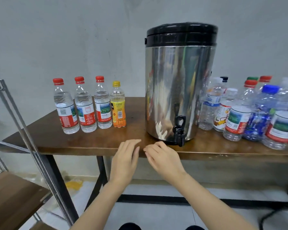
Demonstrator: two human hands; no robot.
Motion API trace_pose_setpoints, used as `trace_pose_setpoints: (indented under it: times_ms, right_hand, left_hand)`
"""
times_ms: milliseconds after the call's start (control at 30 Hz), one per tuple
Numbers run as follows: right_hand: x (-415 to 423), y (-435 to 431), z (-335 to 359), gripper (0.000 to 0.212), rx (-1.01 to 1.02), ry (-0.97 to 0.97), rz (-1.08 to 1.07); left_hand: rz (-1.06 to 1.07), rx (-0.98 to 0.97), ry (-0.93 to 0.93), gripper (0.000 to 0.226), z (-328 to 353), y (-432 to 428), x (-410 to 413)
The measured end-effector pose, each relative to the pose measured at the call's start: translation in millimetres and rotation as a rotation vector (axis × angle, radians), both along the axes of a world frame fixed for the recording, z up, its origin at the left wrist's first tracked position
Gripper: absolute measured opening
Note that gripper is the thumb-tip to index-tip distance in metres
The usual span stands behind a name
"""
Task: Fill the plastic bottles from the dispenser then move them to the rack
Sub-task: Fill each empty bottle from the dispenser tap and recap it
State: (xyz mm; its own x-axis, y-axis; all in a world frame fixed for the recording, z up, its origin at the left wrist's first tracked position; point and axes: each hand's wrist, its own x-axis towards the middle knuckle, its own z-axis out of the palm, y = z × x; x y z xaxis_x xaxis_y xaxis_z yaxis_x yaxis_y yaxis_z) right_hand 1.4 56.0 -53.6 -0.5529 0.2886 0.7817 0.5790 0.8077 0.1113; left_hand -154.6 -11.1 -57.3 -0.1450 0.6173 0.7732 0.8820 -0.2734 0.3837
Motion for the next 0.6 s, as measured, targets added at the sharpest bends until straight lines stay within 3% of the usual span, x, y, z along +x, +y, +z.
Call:
trace_pose_setpoints:
  times_ms: [100, 367, 600]
  right_hand:
    - [47, 0, -2, 0.012, 0.043, 0.037, -0.034]
    - [168, 22, 1, 0.01, 0.06, 0.059, -0.257]
    - [225, 49, 32, 0.026, 0.015, 0.114, -0.419]
  left_hand:
    - [-0.101, 0.007, 0.023, 0.023, -4, 3, 38]
    - [-0.342, 0.061, 0.226, 0.022, -9, 48, 148]
    - [-0.294, 0.014, 0.328, 0.032, 13, 131, 208]
